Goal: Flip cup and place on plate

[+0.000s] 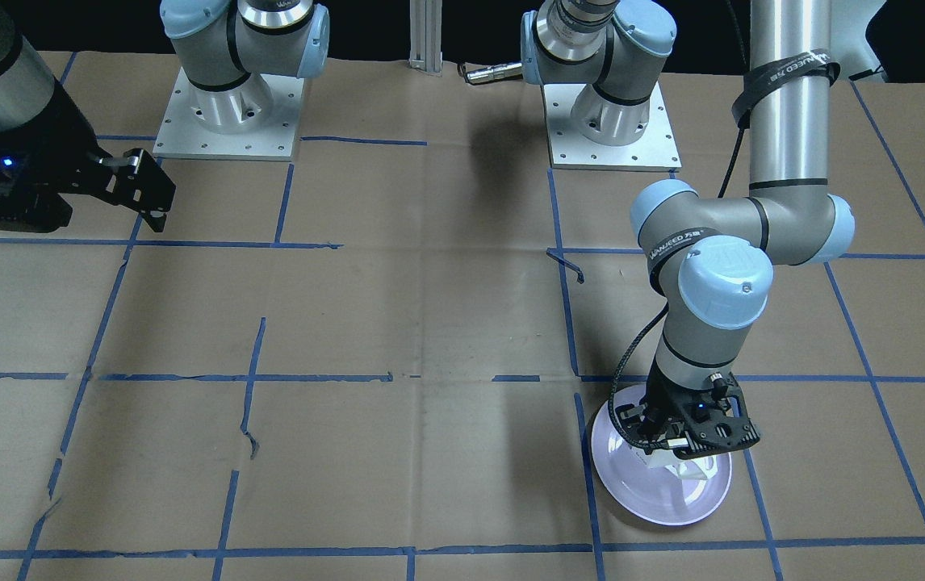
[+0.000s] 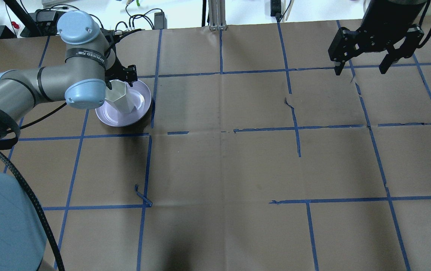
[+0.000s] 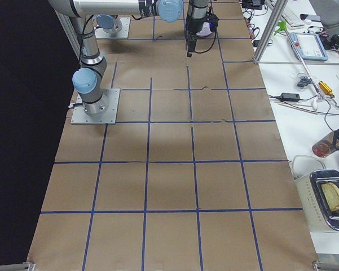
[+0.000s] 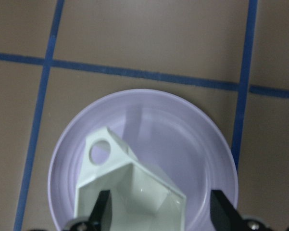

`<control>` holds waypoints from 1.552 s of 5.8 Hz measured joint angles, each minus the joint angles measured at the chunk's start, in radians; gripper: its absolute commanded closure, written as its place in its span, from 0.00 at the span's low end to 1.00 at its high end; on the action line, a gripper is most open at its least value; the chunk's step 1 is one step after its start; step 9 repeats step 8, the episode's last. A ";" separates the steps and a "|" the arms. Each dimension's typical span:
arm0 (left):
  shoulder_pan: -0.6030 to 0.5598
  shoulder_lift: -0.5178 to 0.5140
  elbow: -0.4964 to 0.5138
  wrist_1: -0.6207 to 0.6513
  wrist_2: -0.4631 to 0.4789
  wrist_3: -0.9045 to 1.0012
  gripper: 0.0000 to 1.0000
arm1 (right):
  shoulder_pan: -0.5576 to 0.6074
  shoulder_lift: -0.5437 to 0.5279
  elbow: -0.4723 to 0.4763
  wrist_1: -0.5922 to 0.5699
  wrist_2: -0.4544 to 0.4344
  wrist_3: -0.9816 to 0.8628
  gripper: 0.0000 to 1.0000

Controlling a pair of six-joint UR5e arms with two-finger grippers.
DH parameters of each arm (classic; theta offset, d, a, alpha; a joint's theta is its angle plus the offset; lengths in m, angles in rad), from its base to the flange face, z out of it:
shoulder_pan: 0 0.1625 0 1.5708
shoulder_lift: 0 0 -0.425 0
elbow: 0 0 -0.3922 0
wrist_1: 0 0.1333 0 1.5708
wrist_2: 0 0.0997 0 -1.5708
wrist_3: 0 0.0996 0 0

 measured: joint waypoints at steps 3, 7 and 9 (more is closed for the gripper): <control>-0.041 0.137 0.235 -0.583 -0.039 -0.002 0.00 | 0.000 0.000 0.000 0.000 0.000 0.000 0.00; -0.130 0.298 0.234 -0.855 -0.077 -0.024 0.00 | 0.000 0.000 0.000 0.000 0.000 0.000 0.00; -0.130 0.308 0.230 -0.858 -0.077 -0.025 0.00 | 0.000 0.000 0.000 0.000 0.000 0.000 0.00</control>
